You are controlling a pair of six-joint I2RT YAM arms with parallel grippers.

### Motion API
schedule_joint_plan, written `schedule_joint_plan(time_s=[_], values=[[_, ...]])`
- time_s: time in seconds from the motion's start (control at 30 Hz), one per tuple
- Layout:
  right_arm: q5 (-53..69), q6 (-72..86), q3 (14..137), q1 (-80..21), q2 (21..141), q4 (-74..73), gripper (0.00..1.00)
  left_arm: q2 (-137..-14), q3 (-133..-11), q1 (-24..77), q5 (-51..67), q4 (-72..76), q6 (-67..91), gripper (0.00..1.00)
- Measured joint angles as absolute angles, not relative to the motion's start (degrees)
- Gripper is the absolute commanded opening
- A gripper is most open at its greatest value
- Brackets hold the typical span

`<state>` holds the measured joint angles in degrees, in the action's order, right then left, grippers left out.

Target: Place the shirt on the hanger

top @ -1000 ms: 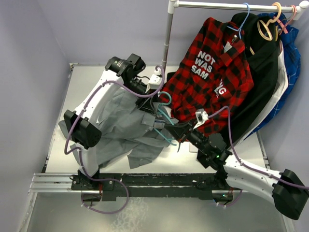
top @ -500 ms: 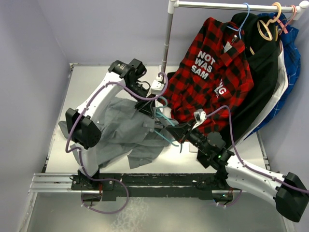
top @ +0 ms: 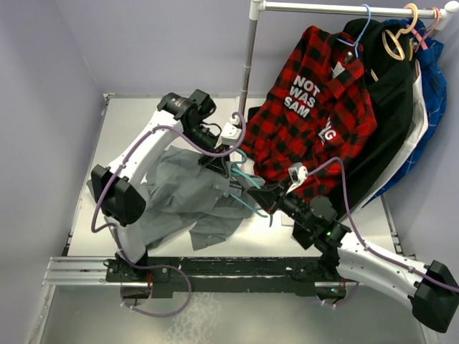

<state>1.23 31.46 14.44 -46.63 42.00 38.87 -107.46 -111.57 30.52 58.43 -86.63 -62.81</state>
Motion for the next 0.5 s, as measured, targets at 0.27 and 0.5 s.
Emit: schedule_joint_plan(time_s=[0.27, 0.5], values=[[-0.6, 32.9, 17.5, -46.5, 37.5, 35.9, 0.99, -101.0, -111.9, 31.1, 57.1, -87.4, -62.5, 0.00], [-9.5, 31.6, 24.0, -45.5, 28.7, 26.3, 0.99, -95.7, -112.0, 30.7, 53.3, -88.3, -62.5, 0.00]])
